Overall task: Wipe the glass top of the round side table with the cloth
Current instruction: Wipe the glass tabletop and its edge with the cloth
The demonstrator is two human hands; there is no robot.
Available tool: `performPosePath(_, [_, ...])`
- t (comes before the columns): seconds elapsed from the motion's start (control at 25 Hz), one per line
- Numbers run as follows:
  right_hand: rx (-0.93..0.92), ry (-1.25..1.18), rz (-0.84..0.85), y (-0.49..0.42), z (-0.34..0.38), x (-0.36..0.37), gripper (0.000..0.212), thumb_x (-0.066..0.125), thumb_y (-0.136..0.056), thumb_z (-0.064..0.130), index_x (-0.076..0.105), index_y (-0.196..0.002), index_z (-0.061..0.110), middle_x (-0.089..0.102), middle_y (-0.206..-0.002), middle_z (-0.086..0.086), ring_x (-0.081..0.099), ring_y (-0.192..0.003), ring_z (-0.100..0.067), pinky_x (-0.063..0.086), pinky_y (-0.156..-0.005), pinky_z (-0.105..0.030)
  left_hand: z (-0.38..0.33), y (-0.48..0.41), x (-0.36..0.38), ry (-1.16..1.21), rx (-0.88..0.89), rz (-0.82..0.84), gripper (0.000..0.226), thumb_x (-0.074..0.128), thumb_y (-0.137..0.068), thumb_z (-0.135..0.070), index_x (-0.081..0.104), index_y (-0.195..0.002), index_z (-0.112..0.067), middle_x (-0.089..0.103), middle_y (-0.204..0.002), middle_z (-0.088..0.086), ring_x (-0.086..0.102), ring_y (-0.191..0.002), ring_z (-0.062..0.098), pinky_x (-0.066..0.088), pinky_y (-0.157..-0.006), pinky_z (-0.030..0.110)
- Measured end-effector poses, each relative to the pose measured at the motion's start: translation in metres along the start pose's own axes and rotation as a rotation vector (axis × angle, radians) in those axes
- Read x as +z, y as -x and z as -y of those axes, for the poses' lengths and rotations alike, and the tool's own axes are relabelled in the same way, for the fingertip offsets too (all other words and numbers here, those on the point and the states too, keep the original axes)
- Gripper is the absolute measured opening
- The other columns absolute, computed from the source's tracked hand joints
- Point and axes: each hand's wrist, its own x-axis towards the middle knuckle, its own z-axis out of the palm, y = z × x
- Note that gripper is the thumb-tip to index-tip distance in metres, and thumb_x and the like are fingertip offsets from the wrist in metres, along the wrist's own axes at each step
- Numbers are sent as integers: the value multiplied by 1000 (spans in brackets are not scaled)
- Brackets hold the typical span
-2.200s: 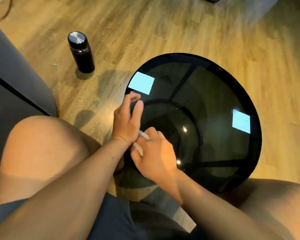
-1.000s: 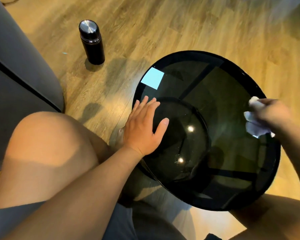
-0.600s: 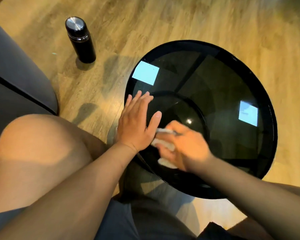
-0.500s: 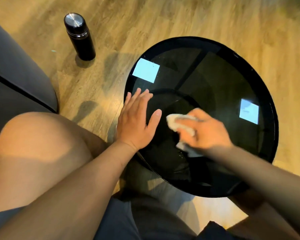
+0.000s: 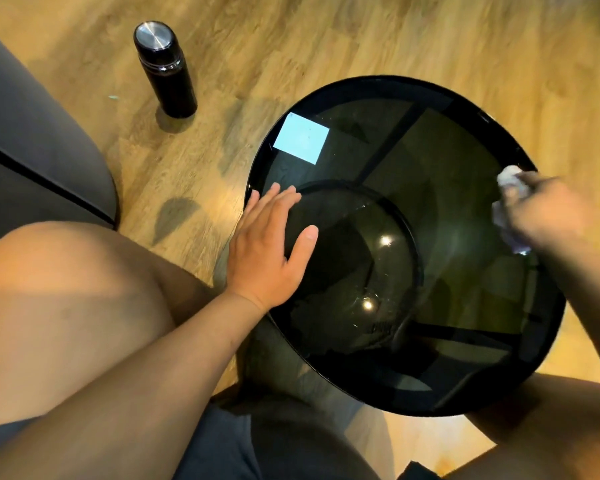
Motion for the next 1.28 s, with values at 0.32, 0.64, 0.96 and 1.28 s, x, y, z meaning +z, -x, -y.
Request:
performPosePath(0.32, [-768,-179,173,237,147,11,32,47,-87,47,65,-108,32,55,-96,1,57,-82,-20,48,-62,-32,0,1,-1,19,41,-11,54,34,-95,-44,53,-131,-9,58,-138,12,39,-141,26,12,-123,39])
performPosePath(0.64, [-489,-108,14,89,27,14,24,50,-93,38,60,-115,36,60,-110,-5,64,-90,-27,50,-71,-36,4,2,1,-14,3,-8,54,32,-96,-47,50,-134,-13,54,-142,8,36,-143,23,14,-123,41])
performPosePath(0.96, [70,85,-6,-30,-27,21,39,34,-90,38,51,-120,20,57,-112,-25,54,-106,-38,41,-79,-38,2,-3,1,17,21,-44,51,36,-96,-43,54,-130,-9,59,-137,9,43,-138,26,20,-121,48])
performPosePath(1.28, [-601,-184,106,202,137,13,28,47,-87,40,60,-110,28,52,-101,-7,56,-87,-30,51,-64,-38,4,-2,1,15,41,-30,53,32,-97,-45,53,-131,-9,57,-139,11,40,-141,26,16,-123,43])
